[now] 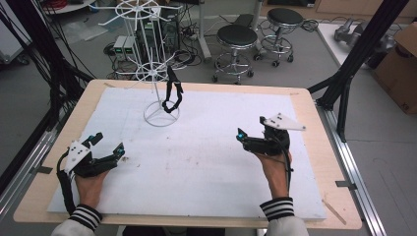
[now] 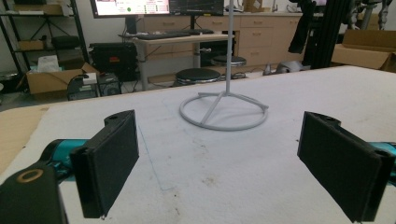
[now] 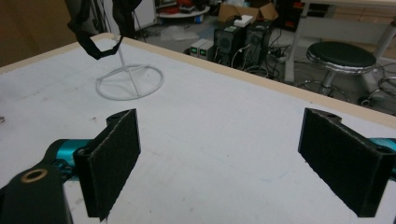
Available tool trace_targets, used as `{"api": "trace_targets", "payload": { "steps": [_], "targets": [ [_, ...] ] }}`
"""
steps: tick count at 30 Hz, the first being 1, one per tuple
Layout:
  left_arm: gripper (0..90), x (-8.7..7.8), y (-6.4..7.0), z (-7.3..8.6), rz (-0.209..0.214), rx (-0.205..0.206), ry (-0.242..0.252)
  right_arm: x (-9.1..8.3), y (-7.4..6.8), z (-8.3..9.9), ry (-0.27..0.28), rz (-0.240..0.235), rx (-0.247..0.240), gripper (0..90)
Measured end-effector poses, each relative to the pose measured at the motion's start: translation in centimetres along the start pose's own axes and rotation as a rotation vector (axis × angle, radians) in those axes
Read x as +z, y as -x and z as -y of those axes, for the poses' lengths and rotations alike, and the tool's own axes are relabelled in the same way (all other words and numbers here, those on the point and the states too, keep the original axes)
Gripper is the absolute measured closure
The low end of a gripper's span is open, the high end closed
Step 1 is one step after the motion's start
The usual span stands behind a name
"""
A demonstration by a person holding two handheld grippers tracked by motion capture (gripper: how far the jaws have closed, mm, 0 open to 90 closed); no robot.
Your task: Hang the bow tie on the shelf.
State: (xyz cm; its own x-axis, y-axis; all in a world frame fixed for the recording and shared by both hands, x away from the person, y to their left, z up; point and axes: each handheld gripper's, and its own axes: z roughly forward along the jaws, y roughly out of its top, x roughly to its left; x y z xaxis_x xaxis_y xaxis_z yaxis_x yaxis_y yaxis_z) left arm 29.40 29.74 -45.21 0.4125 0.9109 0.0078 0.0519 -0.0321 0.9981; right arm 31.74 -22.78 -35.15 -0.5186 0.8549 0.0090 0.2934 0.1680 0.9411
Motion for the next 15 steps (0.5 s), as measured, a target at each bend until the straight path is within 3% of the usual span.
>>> {"api": "trace_targets", "payload": {
  "steps": [11,15],
  "targets": [
    [12.9,0.0,0.1,0.0,-0.005,0.015,-0.008,-2.0,1.0,6.1,0.127,0.028,0.015,11.8],
    [12.9,0.1,0.2,0.0,-0.007,0.017,-0.008,-2.2,1.0,8.1,0.164,0.073,0.019,11.8]
  ]
}}
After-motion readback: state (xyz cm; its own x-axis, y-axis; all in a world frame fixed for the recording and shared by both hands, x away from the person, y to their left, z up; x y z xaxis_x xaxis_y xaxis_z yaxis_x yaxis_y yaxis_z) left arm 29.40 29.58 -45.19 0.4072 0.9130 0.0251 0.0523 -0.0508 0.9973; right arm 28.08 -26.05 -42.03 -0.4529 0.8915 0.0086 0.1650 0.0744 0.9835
